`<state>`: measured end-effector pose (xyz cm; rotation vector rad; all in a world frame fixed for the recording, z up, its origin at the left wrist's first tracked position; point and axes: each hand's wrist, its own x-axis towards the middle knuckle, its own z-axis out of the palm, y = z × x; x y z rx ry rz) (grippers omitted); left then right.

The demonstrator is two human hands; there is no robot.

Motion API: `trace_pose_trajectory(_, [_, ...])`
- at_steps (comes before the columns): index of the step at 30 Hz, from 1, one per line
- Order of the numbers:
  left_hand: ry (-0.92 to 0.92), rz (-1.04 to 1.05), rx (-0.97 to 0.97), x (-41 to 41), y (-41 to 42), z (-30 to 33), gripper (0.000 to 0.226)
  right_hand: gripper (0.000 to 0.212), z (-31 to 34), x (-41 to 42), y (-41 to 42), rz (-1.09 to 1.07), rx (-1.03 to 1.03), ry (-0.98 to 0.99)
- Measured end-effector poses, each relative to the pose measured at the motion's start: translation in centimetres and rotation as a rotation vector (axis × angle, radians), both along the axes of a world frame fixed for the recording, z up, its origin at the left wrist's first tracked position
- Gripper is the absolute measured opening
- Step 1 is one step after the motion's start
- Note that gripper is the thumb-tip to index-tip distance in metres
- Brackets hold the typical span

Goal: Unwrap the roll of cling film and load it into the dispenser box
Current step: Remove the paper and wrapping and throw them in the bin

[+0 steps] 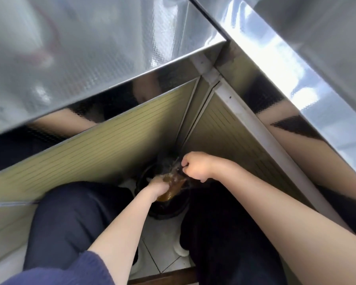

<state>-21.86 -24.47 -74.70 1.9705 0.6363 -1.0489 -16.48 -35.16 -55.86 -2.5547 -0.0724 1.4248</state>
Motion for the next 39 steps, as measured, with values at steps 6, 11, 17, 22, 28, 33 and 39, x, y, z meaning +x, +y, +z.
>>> trace_pose_trajectory(6, [0.114,-0.59,0.372,0.9,1.6,0.8,0.054,0.04,-0.6,1.0,0.7,0.043,-0.068,0.024])
trace_pose_trajectory(11, [-0.016,-0.578,0.448,2.5,3.1,3.7,0.045,0.041,0.8,1.5,1.6,0.048,-0.092,0.017])
trace_pose_trajectory(17, [-0.04,-0.747,0.499,2.6,3.7,8.8,0.028,0.055,4.1,0.9,1.9,0.0,-0.041,0.032])
trace_pose_trajectory(22, [-0.069,-0.917,0.434,3.3,3.6,16.0,0.035,0.048,9.4,0.4,3.3,-0.02,-0.021,-0.051])
trace_pose_trajectory(28, [-0.086,-0.909,0.329,4.0,3.0,25.4,0.043,0.038,16.9,-2.0,4.9,0.04,-0.009,-0.232])
trace_pose_trajectory(33, [-0.106,-0.85,0.265,3.0,1.3,33.1,0.048,0.036,23.6,-4.4,4.9,0.066,-0.071,-0.386])
trace_pose_trajectory(39, [-0.206,-0.785,0.172,2.7,0.9,42.2,0.041,0.029,30.3,-4.7,4.1,0.042,-0.023,-0.571])
